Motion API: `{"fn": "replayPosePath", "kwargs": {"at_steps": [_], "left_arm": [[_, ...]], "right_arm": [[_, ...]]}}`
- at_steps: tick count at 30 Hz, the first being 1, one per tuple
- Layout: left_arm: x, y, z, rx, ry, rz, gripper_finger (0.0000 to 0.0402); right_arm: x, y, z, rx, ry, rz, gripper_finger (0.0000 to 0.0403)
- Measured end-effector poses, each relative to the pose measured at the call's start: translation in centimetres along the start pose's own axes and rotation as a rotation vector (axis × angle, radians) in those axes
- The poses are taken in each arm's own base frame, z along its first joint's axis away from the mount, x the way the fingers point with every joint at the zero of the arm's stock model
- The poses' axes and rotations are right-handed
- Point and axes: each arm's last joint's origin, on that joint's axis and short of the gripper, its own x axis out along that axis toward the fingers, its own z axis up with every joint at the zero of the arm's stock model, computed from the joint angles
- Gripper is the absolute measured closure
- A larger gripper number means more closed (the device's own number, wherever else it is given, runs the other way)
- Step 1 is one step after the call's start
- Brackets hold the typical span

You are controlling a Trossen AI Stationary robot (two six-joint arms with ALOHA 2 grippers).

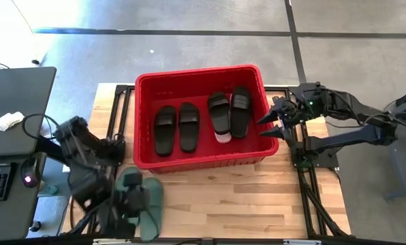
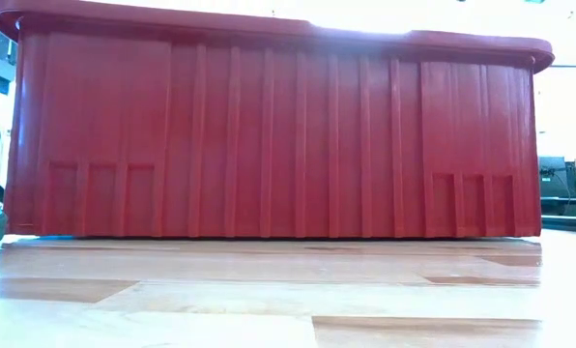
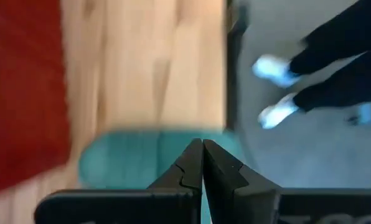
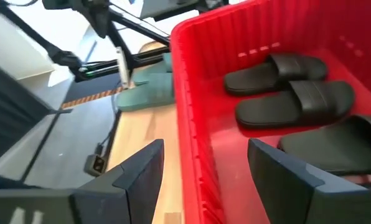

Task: Pick and place slides into bin
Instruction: Stack the green slipper on top of the black slipper in the red bin

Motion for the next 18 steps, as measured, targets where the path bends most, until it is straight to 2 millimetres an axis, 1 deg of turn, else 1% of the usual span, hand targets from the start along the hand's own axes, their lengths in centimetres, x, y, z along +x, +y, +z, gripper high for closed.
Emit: {"fn": "replayPosePath", "kwargs": {"at_steps": [4, 8, 14, 18], "left_arm": [[1.4, -1.4, -2.6, 0.024, 0.113, 0.137, 0.0401], [3.5, -2.6, -4.1, 0.094, 0.177, 0.258, 0.0401], [7.4, -4.1, -4.7, 0.226, 0.219, 0.359, 0.0394], [10.1, -4.9, -5.2, 0.313, 0.276, 0.410, 0.0375]], "right_arm": [[0.4, 0.0, -0.1, 0.017, 0.011, -0.051, 0.0181], [0.7, 0.1, -0.2, 0.006, 0.021, -0.082, 0.0181], [0.7, 0.2, -0.2, -0.001, 0.020, -0.106, 0.0181], [0.8, 0.1, -0.2, 0.000, 0.022, -0.107, 0.0181]]}}
